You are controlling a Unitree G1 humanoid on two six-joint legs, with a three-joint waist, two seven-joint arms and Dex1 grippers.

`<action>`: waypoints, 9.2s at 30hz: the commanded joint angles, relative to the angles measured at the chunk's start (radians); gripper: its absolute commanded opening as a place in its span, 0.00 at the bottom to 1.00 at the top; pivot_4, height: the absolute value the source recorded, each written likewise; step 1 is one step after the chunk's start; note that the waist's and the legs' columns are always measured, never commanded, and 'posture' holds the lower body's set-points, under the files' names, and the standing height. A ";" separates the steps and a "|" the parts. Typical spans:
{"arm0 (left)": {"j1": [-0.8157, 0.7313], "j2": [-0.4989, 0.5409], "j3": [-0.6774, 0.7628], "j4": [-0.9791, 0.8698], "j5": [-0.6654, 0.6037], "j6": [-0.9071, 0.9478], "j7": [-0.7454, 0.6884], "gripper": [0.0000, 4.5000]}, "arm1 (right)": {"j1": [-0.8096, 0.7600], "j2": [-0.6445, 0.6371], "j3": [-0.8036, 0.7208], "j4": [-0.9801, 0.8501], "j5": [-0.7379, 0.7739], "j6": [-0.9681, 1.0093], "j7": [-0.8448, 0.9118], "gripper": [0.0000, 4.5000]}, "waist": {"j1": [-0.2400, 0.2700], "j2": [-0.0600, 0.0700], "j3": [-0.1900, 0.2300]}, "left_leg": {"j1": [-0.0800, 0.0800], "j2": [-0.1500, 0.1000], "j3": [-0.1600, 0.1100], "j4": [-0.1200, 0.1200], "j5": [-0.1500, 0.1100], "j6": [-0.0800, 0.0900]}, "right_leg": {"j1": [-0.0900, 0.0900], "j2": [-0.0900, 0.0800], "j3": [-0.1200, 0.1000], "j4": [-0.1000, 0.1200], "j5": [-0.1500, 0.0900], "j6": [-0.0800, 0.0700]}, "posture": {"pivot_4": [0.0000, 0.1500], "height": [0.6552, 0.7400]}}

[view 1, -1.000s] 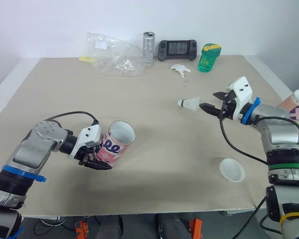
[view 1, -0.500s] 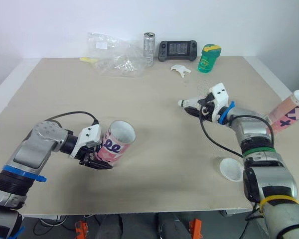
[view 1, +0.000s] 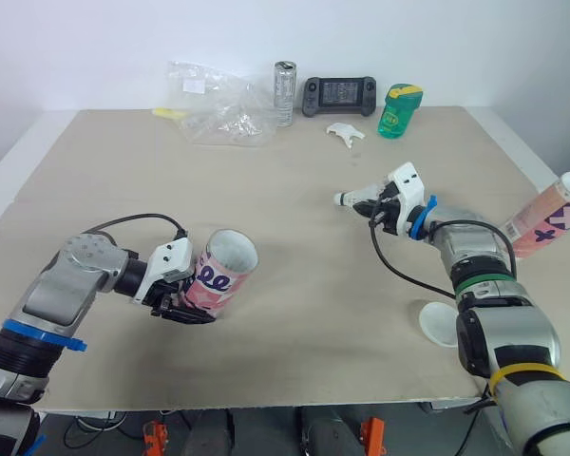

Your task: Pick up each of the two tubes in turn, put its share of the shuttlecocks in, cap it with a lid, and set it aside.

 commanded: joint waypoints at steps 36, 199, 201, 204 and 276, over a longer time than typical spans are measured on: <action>-0.106 0.005 -0.041 0.083 0.033 -0.029 -0.089 0.68 | -0.134 0.051 0.308 -0.921 0.222 0.206 0.502 0.71 | 0.010 0.000 0.000 | -0.002 0.007 -0.003 0.001 0.001 0.000 | -0.003 0.007 -0.004 0.001 0.001 -0.005 | 1.00 0.81; 0.028 -0.385 -0.047 0.241 0.015 -0.255 0.203 0.68 | -0.376 -0.158 0.585 -0.872 0.075 -0.089 0.695 0.02 | -0.025 0.002 0.005 | 0.008 0.008 -0.003 -0.002 0.002 -0.001 | -0.003 0.011 0.000 0.015 -0.004 -0.011 | 1.00 0.81; 0.025 -0.386 -0.046 0.245 0.015 -0.256 0.202 0.68 | -0.370 -0.168 0.598 -0.884 0.081 -0.094 0.695 0.02 | -0.025 0.002 0.005 | 0.008 0.008 -0.003 -0.002 0.002 -0.001 | -0.003 0.011 0.000 0.015 -0.004 -0.011 | 1.00 0.81; 0.022 -0.386 -0.046 0.248 0.015 -0.257 0.200 0.68 | -0.344 -0.175 0.613 -0.910 0.067 -0.114 0.695 0.02 | -0.025 0.002 0.005 | 0.008 0.008 -0.003 -0.002 0.002 -0.001 | -0.003 0.011 -0.001 0.015 -0.004 -0.011 | 1.00 0.81; 0.147 -0.375 0.035 0.100 -0.099 -0.260 0.232 1.00 | 0.435 -0.316 -0.016 -1.369 0.518 0.651 0.335 0.98 | -0.024 -0.007 0.000 | 0.022 0.008 -0.007 -0.016 -0.005 0.001 | 0.008 0.010 -0.006 0.012 -0.019 -0.017 | 1.00 0.81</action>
